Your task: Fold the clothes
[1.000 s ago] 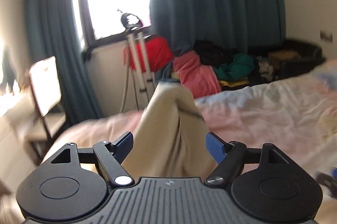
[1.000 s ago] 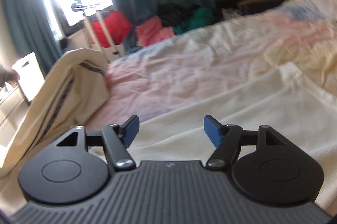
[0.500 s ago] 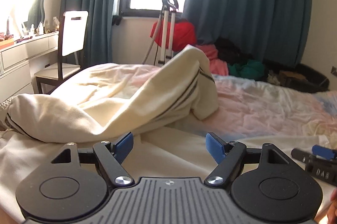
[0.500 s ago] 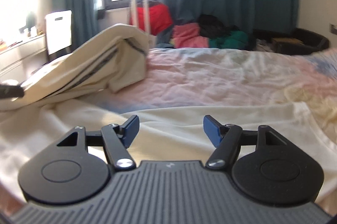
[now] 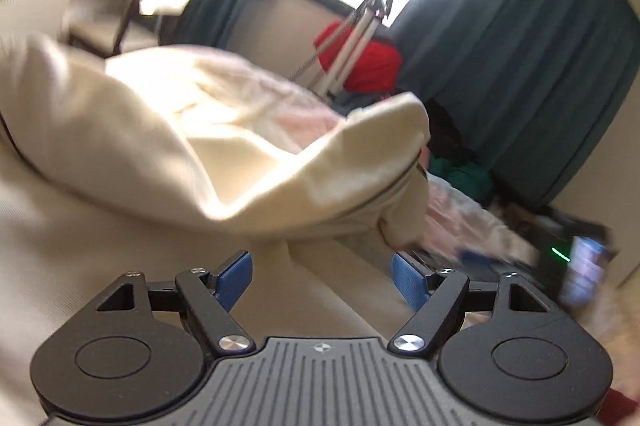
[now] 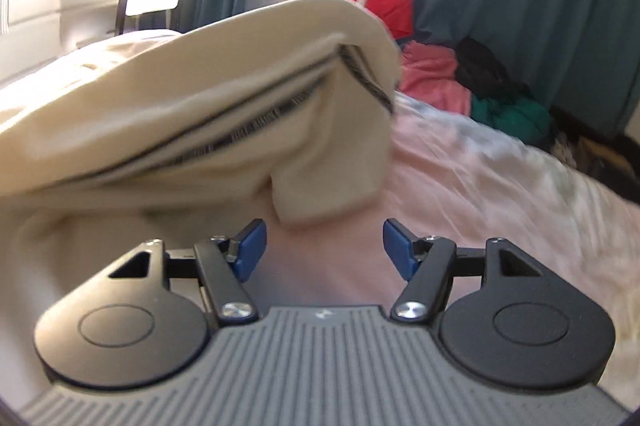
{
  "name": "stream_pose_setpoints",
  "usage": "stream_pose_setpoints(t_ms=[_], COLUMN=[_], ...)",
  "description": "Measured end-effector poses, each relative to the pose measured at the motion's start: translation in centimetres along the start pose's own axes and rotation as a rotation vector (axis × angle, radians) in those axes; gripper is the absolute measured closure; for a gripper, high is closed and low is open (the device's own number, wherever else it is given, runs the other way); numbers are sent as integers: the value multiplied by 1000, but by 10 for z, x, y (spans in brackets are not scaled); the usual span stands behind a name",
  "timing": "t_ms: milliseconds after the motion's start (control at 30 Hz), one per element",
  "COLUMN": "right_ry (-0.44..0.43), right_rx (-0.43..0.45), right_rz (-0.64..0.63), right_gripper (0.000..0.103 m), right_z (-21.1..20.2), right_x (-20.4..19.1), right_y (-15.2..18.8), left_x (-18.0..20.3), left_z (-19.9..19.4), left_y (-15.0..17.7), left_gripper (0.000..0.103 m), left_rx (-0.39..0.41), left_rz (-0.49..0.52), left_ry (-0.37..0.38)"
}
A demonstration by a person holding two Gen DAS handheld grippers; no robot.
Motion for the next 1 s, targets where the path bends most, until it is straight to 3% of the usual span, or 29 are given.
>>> stream_pose_setpoints(t_ms=[67,133,200,267,400,567,767,967,1000], right_ry=[8,32,33,63,140,307,577,739,775], right_rx=[-24,-84,-114,-116,-125,-136,-271,-378,-355], right_rz=[-68,-152,-214,-249,-330,-434,-688,-946,-944], right_gripper=[42,55,74,92,94,95,95,95,95], right_z=[28,56,69,66,50,2,-45,-78,-84], right_x=[-6,-10,-11,-5,16,87,172,232,241], right_y=[-9,-11,-12,-15,-20,-27,-25,-49,-60], left_x=[-5,-11,-18,-21,-21,-9,12,13,13], left_z=[11,22,32,35,30,22,17,31,33], left_y=[-1,-1,2,4,4,13,15,15,14], left_gripper=[24,25,25,26,26,25,26,26,26], left_rx=[-5,-26,-60,-66,-57,-89,-77,-105,-107], left_rz=[-35,-100,-178,-194,-190,-186,-77,-81,-81], left_ry=[-2,15,56,61,72,123,132,127,125])
Point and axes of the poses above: each gripper's, at about its wrist camera, not at the fingertips, and z roughly the way its jaws point, x to its right, y to its underside, the point moved 3 cm from there along z, roughly the way its jaws point, and after that the axes turned 13 degrees about -y, right-handed, at the moved point
